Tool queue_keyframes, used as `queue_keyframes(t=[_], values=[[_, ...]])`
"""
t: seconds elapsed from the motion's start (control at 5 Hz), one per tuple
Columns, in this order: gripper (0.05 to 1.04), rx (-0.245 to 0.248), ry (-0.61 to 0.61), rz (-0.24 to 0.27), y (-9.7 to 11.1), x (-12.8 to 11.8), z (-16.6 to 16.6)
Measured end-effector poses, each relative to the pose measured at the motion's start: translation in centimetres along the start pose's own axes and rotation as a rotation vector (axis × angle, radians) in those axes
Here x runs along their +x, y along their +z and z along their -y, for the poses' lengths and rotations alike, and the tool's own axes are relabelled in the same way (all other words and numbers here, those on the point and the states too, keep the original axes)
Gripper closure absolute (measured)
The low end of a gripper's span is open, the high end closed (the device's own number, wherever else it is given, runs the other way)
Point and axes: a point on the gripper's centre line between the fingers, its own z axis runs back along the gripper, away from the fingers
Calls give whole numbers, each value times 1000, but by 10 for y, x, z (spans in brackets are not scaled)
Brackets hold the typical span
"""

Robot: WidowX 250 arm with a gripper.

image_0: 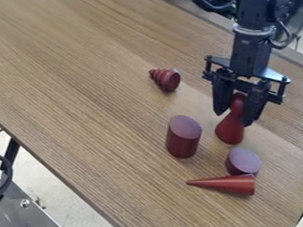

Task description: Move pawn piece from lower right to the middle of the table.

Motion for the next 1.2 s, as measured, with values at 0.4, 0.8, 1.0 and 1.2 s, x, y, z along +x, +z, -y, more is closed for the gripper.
queue_keyframes(t=[0.4,0.8,1.0,1.2], values=[[522,67,15,181,37,16,-20],[522,64,-11,272,69,41,-53],[522,60,6,296,77,50,-70],[522,51,72,305,84,55,-97]])
